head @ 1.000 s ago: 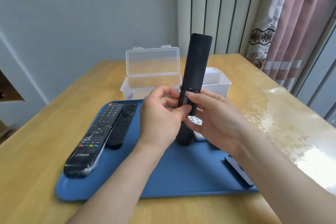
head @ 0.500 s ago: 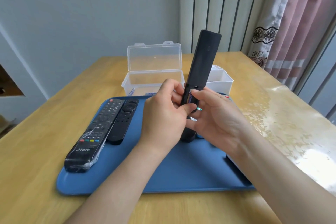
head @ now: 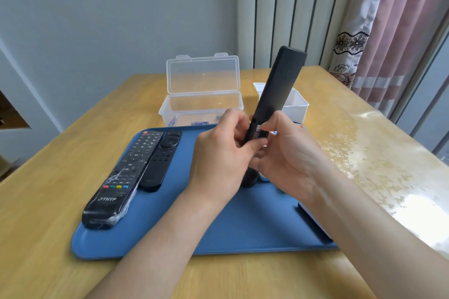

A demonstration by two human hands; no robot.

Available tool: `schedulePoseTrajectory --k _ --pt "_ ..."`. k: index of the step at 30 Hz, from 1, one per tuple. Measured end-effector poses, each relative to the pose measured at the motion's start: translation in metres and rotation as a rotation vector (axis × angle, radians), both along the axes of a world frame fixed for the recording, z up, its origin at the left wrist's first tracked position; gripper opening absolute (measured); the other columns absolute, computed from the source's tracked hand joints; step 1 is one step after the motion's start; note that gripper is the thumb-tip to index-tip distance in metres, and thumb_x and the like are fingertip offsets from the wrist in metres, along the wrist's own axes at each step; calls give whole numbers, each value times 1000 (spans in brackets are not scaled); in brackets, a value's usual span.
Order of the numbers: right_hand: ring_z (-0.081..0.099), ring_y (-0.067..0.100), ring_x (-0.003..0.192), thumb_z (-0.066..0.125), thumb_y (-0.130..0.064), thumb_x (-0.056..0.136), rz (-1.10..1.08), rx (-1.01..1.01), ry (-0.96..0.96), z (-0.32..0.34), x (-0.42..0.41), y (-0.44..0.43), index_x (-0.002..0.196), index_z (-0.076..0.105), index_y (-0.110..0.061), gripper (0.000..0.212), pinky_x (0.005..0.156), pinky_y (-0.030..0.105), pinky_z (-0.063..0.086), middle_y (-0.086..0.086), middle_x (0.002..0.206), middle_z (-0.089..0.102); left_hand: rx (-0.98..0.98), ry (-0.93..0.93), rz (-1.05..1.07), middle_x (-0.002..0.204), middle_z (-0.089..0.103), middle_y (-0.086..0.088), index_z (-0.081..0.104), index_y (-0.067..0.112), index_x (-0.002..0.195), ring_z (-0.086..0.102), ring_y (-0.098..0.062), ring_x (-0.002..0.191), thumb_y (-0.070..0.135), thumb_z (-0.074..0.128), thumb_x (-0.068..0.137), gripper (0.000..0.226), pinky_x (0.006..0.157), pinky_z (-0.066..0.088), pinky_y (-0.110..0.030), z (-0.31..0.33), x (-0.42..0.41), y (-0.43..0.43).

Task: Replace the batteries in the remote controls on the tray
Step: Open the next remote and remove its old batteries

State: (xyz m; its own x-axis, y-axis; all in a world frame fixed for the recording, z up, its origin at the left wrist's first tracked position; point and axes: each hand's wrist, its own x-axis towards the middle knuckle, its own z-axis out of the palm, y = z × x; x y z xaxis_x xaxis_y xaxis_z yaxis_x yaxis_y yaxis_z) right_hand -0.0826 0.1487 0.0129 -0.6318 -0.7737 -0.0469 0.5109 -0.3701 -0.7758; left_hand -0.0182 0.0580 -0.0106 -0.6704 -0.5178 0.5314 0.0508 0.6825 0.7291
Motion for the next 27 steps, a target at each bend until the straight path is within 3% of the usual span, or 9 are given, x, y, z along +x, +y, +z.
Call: schedulePoseTrajectory --k 6,11,17,21,24,27 --pt "60 14 52 37 -2 85 40 9 -17 -2 2 -2 90 55 -5 19 53 24 52 7 73 61 -158 32 66 63 55 16 40 28 81 59 -17 61 39 75 78 37 58 44 -33 1 2 2" --pt "61 16 52 31 7 82 1 26 -15 -4 4 -5 84 56 -5 28 50 23 51 6 67 63 -190 19 66 71 67 6 42 25 86 67 -25 66 38 70 80 32 58 51 -40 -6 0 -2" --pt "69 21 67 43 -4 88 38 -12 -37 -3 2 -4 111 60 -1 29 66 29 59 14 89 64 -50 16 67 77 72 12 39 37 78 70 -11 73 32 77 78 38 67 53 -38 -3 -1 -4" --pt "69 24 70 43 -1 90 8 -23 -1 -3 3 -5 120 56 11 35 68 31 59 18 93 64 -12 11 64 75 72 12 40 36 76 69 -9 72 31 78 77 39 68 53 -37 -2 -1 -5" --pt "68 23 69 42 1 90 1 -12 12 -3 3 -5 119 56 11 33 65 31 59 17 92 62 -16 -5 71 72 72 11 38 36 74 69 -10 70 31 79 77 40 67 52 -37 -2 -1 -4" --pt "68 22 68 40 0 88 3 -14 -8 -4 3 -5 107 58 -2 26 60 30 56 16 92 61 -14 -21 65 71 71 11 38 36 73 69 -11 71 30 79 77 41 66 52 -36 -3 -2 -2"
